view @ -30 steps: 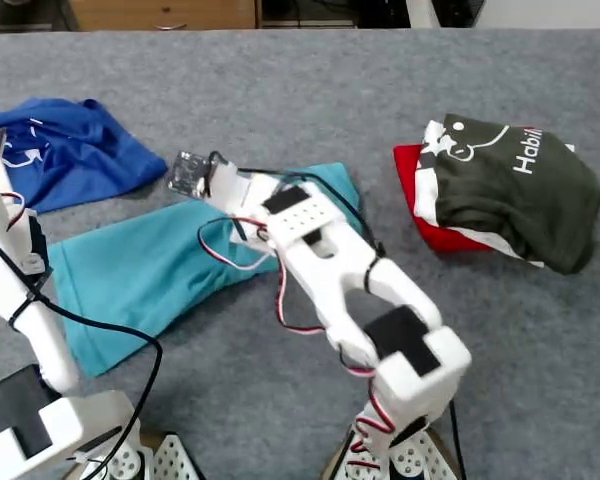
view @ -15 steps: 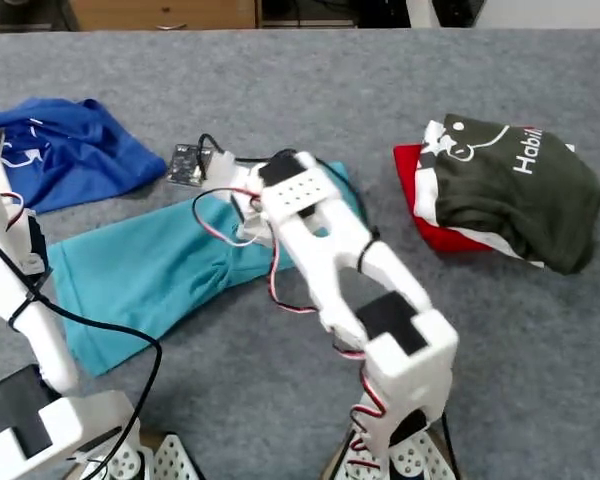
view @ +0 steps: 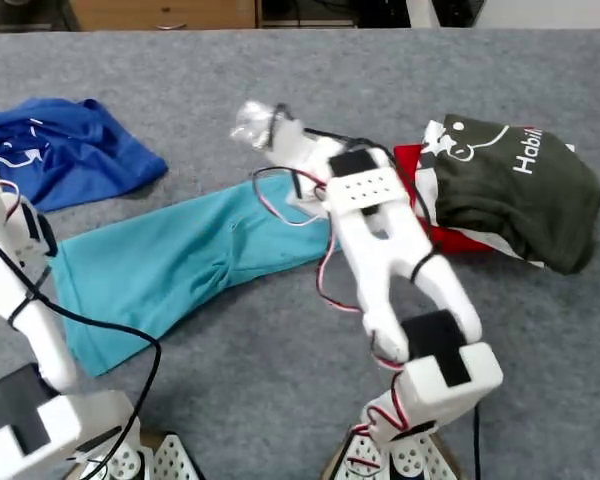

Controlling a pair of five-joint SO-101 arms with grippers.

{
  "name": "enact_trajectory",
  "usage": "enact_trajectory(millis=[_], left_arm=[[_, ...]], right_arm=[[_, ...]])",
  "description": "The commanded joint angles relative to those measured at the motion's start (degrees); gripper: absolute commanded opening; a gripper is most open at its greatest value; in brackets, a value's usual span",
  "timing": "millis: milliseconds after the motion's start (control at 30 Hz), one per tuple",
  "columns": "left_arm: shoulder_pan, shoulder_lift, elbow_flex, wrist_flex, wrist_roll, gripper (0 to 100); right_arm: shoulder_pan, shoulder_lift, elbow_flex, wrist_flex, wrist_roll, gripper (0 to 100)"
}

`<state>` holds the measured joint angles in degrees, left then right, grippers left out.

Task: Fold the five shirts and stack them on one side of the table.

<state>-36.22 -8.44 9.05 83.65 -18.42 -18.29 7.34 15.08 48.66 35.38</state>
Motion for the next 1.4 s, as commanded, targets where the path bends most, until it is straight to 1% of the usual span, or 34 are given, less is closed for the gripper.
enact_trajectory(millis=[0,167,267,433,567,700,800,867,933,1067,1233,1367], left_arm=[[-0.35,3.82,-4.92,-0.79,1.58,18],[-0.53,14.37,-10.81,0.26,1.58,18],[-0.44,20.09,-16.35,4.84,1.58,20],[-0.18,27.21,-22.68,10.02,1.41,20],[-0.7,28.7,-22.77,13.01,1.05,20],[-3.43,27.74,-19.69,13.01,-2.55,18],[-2.99,27.03,-15.56,12.48,-2.73,17],[-2.64,26.51,-11.78,10.37,-2.29,17],[-3.08,25.71,-7.3,6.59,-1.49,17],[-4.57,20.44,0.62,0.7,-1.67,17],[-2.02,11.47,10.55,-4.92,-1.32,19],[-1.93,6.2,19.34,-12.13,-1.23,19]], right_arm=[[5.49,-0.4,4.35,-8.79,-10.11,0.2],[5.76,-4.53,12.88,-16.62,-15.82,0.2],[5.93,-7.69,17.27,-20.57,-16.79,0.2],[5.85,-8.66,24.13,-30.51,-16.53,0.2],[5.67,-8.13,22.9,-32.44,-14.59,0.2],[5.67,-6.37,21.85,-32.79,-14.51,0.2],[6.02,-4.88,20.18,-32.53,-14.51,0.2],[6.11,-4.7,20.0,-32.53,-14.51,0.2],[6.11,-4.7,20.0,-32.53,-14.51,0.2],[6.11,-4.7,20.0,-32.53,-14.51,0.2],[6.11,-4.7,20.0,-32.53,-14.51,0.2],[6.11,-4.7,20.0,-32.53,-14.51,0.2]])
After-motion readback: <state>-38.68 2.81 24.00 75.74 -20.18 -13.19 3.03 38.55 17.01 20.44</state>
